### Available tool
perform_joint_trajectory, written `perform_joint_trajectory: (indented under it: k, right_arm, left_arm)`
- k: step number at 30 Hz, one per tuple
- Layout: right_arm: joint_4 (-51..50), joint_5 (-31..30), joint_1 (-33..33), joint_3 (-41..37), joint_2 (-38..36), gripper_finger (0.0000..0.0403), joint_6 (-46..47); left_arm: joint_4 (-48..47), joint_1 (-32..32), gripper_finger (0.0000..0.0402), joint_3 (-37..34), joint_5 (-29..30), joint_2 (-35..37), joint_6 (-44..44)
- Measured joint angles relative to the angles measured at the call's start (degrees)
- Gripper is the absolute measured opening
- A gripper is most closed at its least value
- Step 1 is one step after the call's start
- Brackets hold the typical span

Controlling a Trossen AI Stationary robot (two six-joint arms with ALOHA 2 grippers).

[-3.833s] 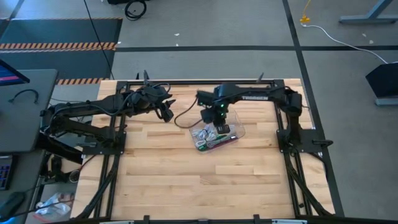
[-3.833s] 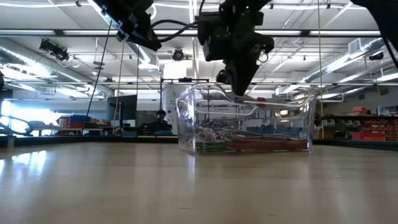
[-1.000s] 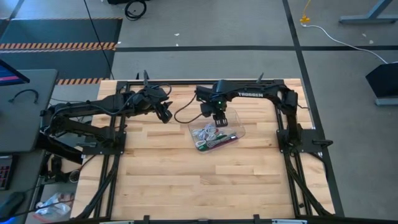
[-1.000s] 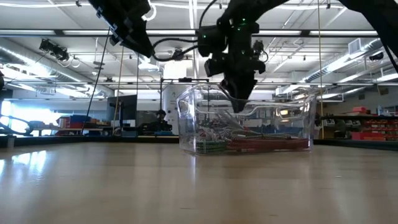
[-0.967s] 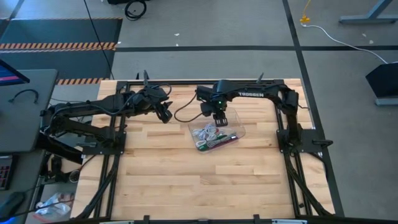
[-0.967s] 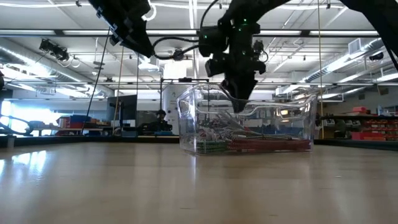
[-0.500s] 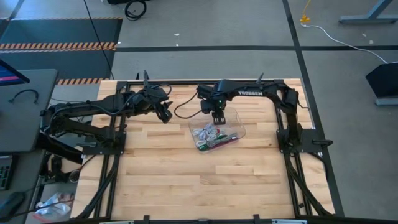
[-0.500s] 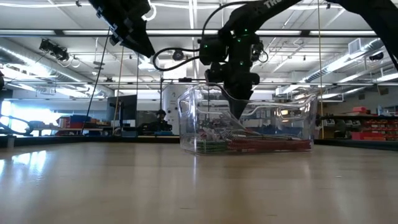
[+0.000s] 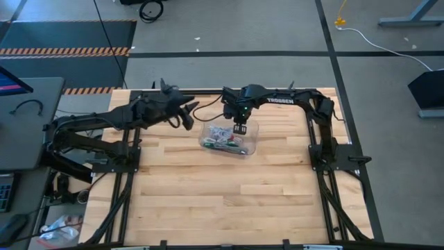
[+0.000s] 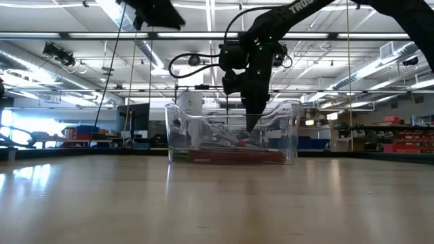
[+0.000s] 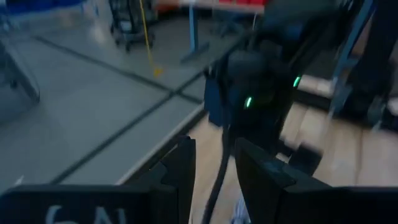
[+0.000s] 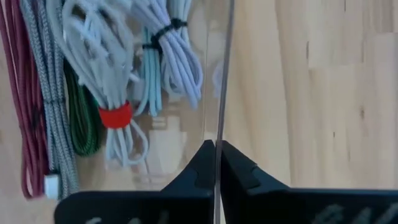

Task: Pick and place USB-C Cables
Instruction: Adjust the transparent bin on the table

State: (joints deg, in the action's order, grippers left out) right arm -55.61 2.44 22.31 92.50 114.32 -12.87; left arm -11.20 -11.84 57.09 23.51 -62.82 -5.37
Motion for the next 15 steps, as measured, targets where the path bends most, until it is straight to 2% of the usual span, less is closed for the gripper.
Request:
perform_joint_trajectory:
  k: [3, 9, 15]
  right_arm:
    - [3.67, 2.32, -0.45, -1.71, -0.36, 0.0007, 2.31]
    - [8.32, 3.80, -3.85, -6.05, -0.76, 0.0005, 5.11]
    - [9.07, 4.50, -6.48, -5.82, -0.49, 0.0005, 5.70]
  left_arm:
    - [4.27, 0.04, 0.0118, 0.10, -0.03, 1.57, 2.47]
    - [2.36, 0.07, 0.0118, -0.04, 0.01, 5.80, 3.11]
    - [-0.82, 0.22, 0.0118, -0.03, -0.69, 8.28, 3.07]
